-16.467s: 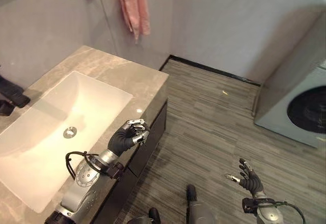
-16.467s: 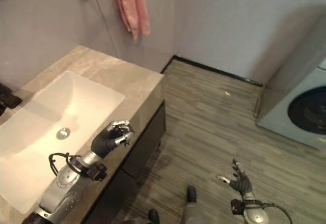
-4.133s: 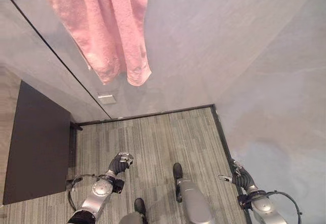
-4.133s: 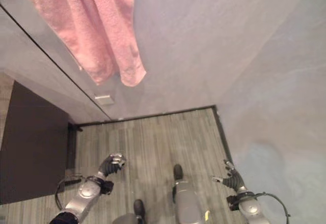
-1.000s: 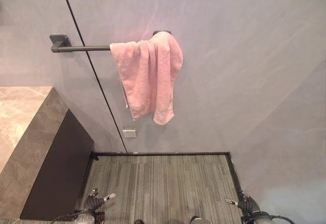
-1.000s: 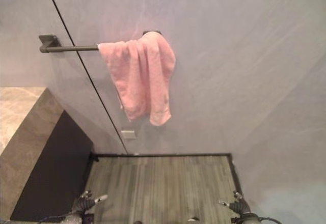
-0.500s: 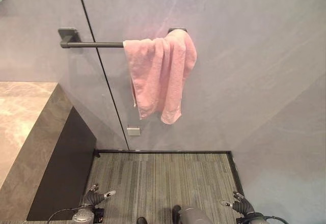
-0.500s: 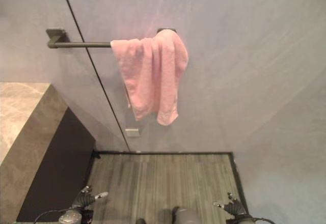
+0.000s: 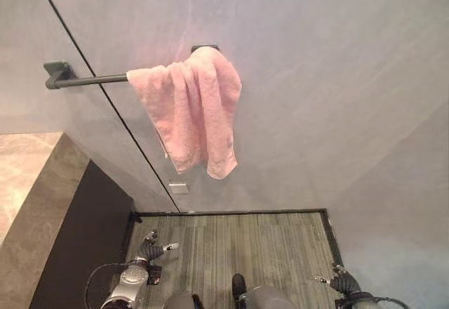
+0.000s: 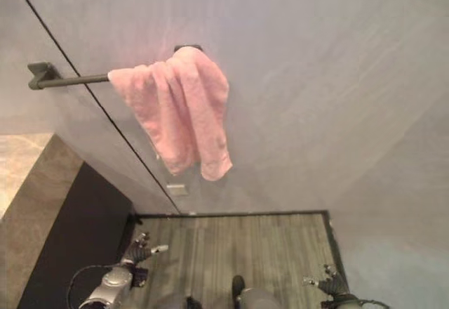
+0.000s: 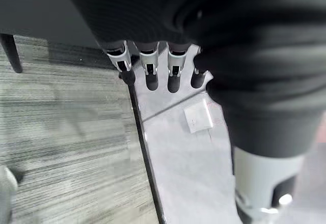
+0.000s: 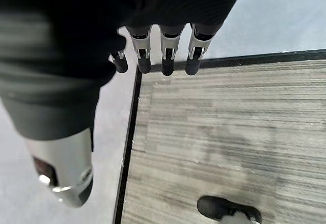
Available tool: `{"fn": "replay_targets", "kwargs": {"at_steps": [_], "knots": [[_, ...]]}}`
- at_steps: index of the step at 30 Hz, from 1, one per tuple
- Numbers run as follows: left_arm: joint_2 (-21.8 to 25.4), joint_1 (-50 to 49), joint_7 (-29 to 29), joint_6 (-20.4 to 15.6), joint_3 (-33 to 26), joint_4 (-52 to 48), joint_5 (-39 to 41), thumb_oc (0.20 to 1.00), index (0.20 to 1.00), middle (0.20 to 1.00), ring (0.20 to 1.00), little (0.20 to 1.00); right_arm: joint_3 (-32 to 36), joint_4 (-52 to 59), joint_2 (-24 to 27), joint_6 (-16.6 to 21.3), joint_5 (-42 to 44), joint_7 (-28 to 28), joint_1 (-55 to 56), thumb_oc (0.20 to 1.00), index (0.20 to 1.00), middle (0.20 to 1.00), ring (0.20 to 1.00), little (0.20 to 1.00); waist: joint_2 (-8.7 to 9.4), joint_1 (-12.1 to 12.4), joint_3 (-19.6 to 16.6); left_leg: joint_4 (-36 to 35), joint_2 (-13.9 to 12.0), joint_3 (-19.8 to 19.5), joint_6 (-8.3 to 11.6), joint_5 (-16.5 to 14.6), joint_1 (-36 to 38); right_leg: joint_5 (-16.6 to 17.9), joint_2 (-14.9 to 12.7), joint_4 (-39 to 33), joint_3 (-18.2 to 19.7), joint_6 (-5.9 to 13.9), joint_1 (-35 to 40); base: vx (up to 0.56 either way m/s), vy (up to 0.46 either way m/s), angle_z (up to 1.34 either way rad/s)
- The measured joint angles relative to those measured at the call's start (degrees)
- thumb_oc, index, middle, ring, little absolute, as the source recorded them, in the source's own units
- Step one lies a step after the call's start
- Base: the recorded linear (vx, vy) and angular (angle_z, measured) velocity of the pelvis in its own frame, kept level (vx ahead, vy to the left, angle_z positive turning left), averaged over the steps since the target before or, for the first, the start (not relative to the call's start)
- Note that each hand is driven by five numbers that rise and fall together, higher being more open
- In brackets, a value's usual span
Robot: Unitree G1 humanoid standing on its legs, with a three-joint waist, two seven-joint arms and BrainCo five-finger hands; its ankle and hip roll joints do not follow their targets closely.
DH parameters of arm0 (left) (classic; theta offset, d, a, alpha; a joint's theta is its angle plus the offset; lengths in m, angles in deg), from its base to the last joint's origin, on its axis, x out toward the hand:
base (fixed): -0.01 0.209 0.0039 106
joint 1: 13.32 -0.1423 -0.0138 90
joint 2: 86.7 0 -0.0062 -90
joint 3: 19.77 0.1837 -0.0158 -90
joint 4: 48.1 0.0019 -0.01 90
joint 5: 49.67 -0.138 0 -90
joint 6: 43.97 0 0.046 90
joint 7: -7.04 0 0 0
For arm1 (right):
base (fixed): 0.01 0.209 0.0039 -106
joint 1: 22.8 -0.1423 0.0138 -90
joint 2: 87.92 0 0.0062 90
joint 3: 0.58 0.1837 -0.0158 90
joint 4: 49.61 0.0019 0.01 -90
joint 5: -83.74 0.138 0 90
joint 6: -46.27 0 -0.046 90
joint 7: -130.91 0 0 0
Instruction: Put brush and paste in cup on sink, flatten towel.
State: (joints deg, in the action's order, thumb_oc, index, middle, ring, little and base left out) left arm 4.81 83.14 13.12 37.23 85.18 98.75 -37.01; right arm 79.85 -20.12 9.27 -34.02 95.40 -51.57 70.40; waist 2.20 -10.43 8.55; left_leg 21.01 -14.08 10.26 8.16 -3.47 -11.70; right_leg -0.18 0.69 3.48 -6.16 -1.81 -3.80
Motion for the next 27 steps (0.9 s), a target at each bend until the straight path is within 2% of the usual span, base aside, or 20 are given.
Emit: {"fn": "replay_targets", "kwargs": {"at_steps": [1,2,3,4,6,9,10,11,12,13,14,15,16,17,19,21,22,23,25,27], "knots": [[-0.07,0.00,0.10,-0.18,-0.07,0.58,0.05,1.000,1.000,1.000,1.000,1.000,0.01,-0.15,-0.11,0.06,-0.04,-0.23,-0.12,1.000,1.000,1.000,1.000,1.000,-0.37,0.50,-0.59,-8.26,-1.59,-2.04,-0.63,1.45,1.61,-0.97,0.44,-0.59,0.87,1.53,-0.31,0.15,0.336,-0.30],[-0.12,0.23,0.35,-0.46,-0.11,1.49,0.05,1.000,1.000,1.000,1.000,1.000,0.10,-0.75,-0.24,0.09,-0.07,-0.56,-0.02,1.000,1.000,1.000,1.000,1.000,-1.30,0.70,-1.02,-15.45,-3.00,-4.58,0.60,3.48,3.14,-2.62,1.35,0.46,1.23,1.81,-0.92,0.12,0.231,-0.36],[0.05,0.67,0.56,-0.67,-0.32,2.06,0.18,1.000,1.000,1.000,1.000,1.000,0.33,-0.75,-0.33,0.14,-0.10,-0.80,-0.13,1.000,1.000,1.000,1.000,1.000,-0.74,0.73,-0.72,-17.99,-4.66,-5.47,1.04,4.51,3.79,-2.04,1.10,1.30,2.79,0.70,-1.86,0.23,0.430,-0.33],[-0.45,0.30,1.07,-0.65,-0.04,2.76,0.39,1.000,1.000,1.000,1.000,1.000,0.36,-1.54,0.18,0.10,-0.11,-1.21,-0.28,1.000,1.000,1.000,1.000,1.000,-1.27,0.29,-0.93,-18.26,-5.77,-8.81,1.73,5.58,4.23,-0.73,1.64,2.77,4.30,2.39,-2.49,0.25,0.437,-0.40],[-0.48,-0.20,1.20,-0.63,-0.03,3.15,0.39,1.000,1.000,1.000,1.000,1.000,0.43,-2.11,0.71,0.09,-0.18,-1.17,-0.85,1.000,1.000,1.000,1.000,1.000,-1.45,0.76,-1.17,-17.50,-4.00,-9.95,2.10,5.31,7.41,-1.17,1.26,2.99,6.99,2.45,-2.28,0.15,0.299,-0.63],[-0.70,1.06,1.33,-0.95,0.93,2.68,0.36,1.000,1.000,1.000,1.000,1.000,0.71,-1.74,2.61,-0.01,-0.22,-1.14,-0.19,1.000,1.000,1.000,1.000,1.000,-4.24,-0.08,-2.79,-16.99,1.48,-8.01,1.32,5.21,8.82,-0.37,-0.36,2.14,7.91,3.74,-2.09,0.10,0.374,-0.26],[-0.61,1.80,1.27,-1.01,1.87,2.58,0.29,1.000,1.000,1.000,1.000,1.000,1.43,-1.74,2.81,-0.14,-0.28,-1.04,-0.04,1.000,1.000,1.000,1.000,1.000,-4.70,0.26,-3.05,-17.81,3.89,-7.78,-0.15,4.50,9.63,0.29,-1.27,2.40,8.85,4.69,-2.13,0.00,0.301,-0.28],[-0.49,1.85,1.32,-1.08,1.86,2.29,0.27,1.000,1.000,1.000,1.000,1.000,1.87,-1.58,2.85,-0.17,-0.47,-1.07,0.00,1.000,1.000,1.000,1.000,1.000,-5.14,0.37,-3.10,-18.99,4.85,-6.07,-2.13,3.55,10.93,0.19,-1.95,3.28,9.29,4.75,-2.72,0.00,0.321,-0.47],[0.07,2.20,1.46,-1.07,1.52,2.13,0.27,1.000,1.000,1.000,1.000,1.000,1.76,-1.33,2.22,-0.17,-0.65,-1.12,-0.72,1.000,1.000,1.000,1.000,1.000,-4.64,0.30,-3.11,-19.99,6.97,-4.38,-2.43,3.00,12.04,0.00,-3.82,4.92,11.00,5.73,-3.65,0.01,0.212,-0.50],[0.62,2.05,1.49,-1.08,1.56,2.01,0.23,1.000,1.000,1.000,1.000,1.000,1.56,-1.05,1.74,-0.12,-0.76,-1.00,-1.30,1.000,1.000,1.000,1.000,1.000,-3.75,0.59,-3.23,-19.82,8.86,-3.02,-4.20,2.16,11.97,-0.02,-5.65,5.31,12.27,6.85,-4.37,-0.01,0.319,-0.53],[0.69,1.74,1.78,-1.05,1.40,2.08,0.24,1.000,1.000,1.000,1.000,1.000,1.42,-0.57,1.15,-0.15,-0.83,-0.96,-1.46,1.000,1.000,1.000,1.000,1.000,-3.46,0.70,-3.04,-19.26,11.31,-1.01,-6.56,1.37,11.68,-0.61,-8.70,6.12,12.65,6.78,-4.94,-0.01,0.235,-0.43],[1.06,1.41,1.80,-1.10,1.44,1.81,0.20,1.000,1.000,1.000,1.000,1.000,1.50,-0.28,0.54,-0.29,-0.96,-1.10,-1.23,1.000,1.000,1.000,1.000,1.000,-2.70,0.89,-2.94,-18.59,12.15,-0.15,-7.71,1.09,11.57,2.18,-10.53,6.09,11.77,7.87,-4.92,0.00,0.307,-0.54],[1.74,0.58,1.83,-1.05,1.01,1.62,0.21,1.000,1.000,1.000,1.000,1.000,1.20,1.43,-0.35,-0.72,-1.32,-0.97,-1.04,1.000,1.000,1.000,1.000,1.000,-1.95,1.91,-2.42,-18.78,12.77,1.57,-8.09,0.98,12.04,2.57,-11.40,6.45,11.13,8.41,-5.49,0.02,0.149,-0.40],[2.02,-0.28,1.85,-0.97,0.96,1.75,0.20,1.000,1.000,1.000,1.000,1.000,0.29,2.09,-0.76,-0.61,-1.37,-0.95,-0.86,1.000,1.000,1.000,1.000,1.000,-1.97,1.71,-2.32,-18.46,12.97,1.66,-9.13,0.30,11.74,2.01,-11.92,6.98,10.80,8.78,-5.35,0.02,0.205,-0.29],[2.54,-2.07,1.79,-1.00,0.94,0.63,0.21,1.000,1.000,1.000,1.000,1.000,-0.22,3.18,-0.85,-0.80,-1.77,-0.80,0.55,1.000,1.000,1.000,1.000,1.000,-1.24,2.59,-2.67,-18.34,14.39,1.82,-10.34,0.00,11.78,4.62,-14.87,6.92,10.66,10.55,-3.87,0.01,0.183,-0.05],[2.89,-3.01,1.78,-1.01,0.90,-0.14,0.23,1.000,1.000,1.000,1.000,1.000,-0.15,3.88,-0.64,-0.82,-1.90,-0.80,0.62,1.000,1.000,1.000,1.000,1.000,-0.44,3.11,-2.01,-19.55,15.58,2.72,-10.79,0.63,12.59,6.29,-15.42,6.57,10.09,12.13,-4.28,-0.01,0.174,-0.19],[2.79,-3.51,1.74,-0.99,0.89,-0.16,0.23,1.000,1.000,1.000,1.000,1.000,-0.09,4.03,-0.65,-0.83,-1.90,-0.89,0.20,1.000,1.000,1.000,1.000,1.000,-0.30,3.26,-1.84,-19.78,16.09,3.12,-10.82,0.89,12.75,7.20,-15.62,6.06,9.72,12.10,-4.33,-0.04,0.140,-0.29],[2.53,-4.39,1.71,-0.99,0.34,-0.84,0.24,1.000,1.000,1.000,1.000,1.000,-0.15,4.54,-0.69,-0.87,-2.01,-0.97,-0.71,1.000,1.000,1.000,1.000,1.000,-0.62,3.50,-1.77,-20.27,15.54,4.23,-10.91,0.96,12.79,8.58,-16.18,4.96,6.81,11.91,-4.19,-0.03,0.089,-0.37],[2.56,-6.51,1.73,-0.91,-0.87,-3.08,0.29,1.000,1.000,1.000,1.000,1.000,-0.42,6.04,-0.99,-0.91,-3.06,-0.96,-1.00,1.000,1.000,1.000,1.000,1.000,-0.36,4.84,-1.89,-21.39,15.70,5.46,-11.79,1.10,13.48,8.45,-16.38,4.21,0.40,12.25,-3.65,-0.01,0.093,-0.42],[2.36,-7.90,1.59,-1.00,-1.37,-5.61,0.29,1.000,1.000,1.000,1.000,1.000,-0.78,6.22,-1.22,-0.75,-3.09,-0.85,-0.84,1.000,1.000,1.000,1.000,1.000,-0.17,4.77,-2.18,-22.61,15.34,4.79,-11.38,1.61,13.68,3.84,-12.77,4.27,3.20,12.15,-3.54,0.00,0.015,-0.10]]}}
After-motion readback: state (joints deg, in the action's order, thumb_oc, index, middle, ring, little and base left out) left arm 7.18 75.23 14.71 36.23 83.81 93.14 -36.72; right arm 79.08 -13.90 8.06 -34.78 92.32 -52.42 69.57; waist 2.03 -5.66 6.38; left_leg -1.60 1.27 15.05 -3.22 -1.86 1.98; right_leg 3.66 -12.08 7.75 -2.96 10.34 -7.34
